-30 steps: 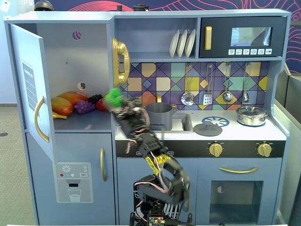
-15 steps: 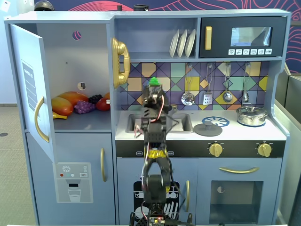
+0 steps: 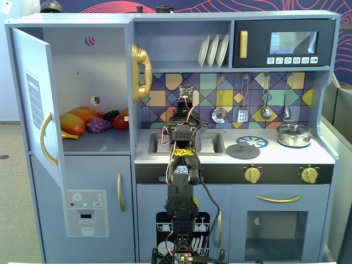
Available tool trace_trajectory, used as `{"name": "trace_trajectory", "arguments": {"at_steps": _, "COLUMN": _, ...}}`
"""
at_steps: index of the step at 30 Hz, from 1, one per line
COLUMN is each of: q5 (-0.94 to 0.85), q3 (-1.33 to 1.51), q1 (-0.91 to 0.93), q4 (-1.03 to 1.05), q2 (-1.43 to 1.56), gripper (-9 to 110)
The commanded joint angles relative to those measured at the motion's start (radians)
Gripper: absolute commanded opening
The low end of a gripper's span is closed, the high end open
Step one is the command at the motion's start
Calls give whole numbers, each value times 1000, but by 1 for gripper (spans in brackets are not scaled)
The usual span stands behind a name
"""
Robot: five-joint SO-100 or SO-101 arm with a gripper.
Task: Pick up the green pineapple from the left cabinet and place it in the gray recipient
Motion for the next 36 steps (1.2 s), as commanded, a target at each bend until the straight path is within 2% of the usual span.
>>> {"name": "trace_trajectory", "arguments": {"at_steps": 1, "q5": -12, "q3": -91, "q1": -8, "q4": 21, "q2": -57, "gripper": 0}}
{"name": "trace_trajectory", "arguments": {"at_steps": 10, "q5": -43, "q3": -156, "q1": -3, "q4": 25, "q2": -184, "gripper": 1}}
{"name": "trace_trajectory", "arguments": {"at_steps": 17, "q5": -41, "q3": -172, "q1": -11, "q4": 15, "q2": -209, "gripper": 20}}
{"name": "trace_trajectory", "arguments": {"at_steps": 26, "q5": -61, "q3": -218, "q1": -18, "q4": 94, "q2": -152, "gripper": 28}}
{"name": "trace_trajectory", "arguments": {"at_steps": 32, "q5": -98, "q3": -256, "q1": -6, "q4": 206, "q2": -54, "gripper": 24}}
{"name": "trace_trajectory", "arguments": {"at_steps": 36, "q5": -135, "q3": -236, "q1": 14, "q4": 413, "q2": 130, "gripper": 19}}
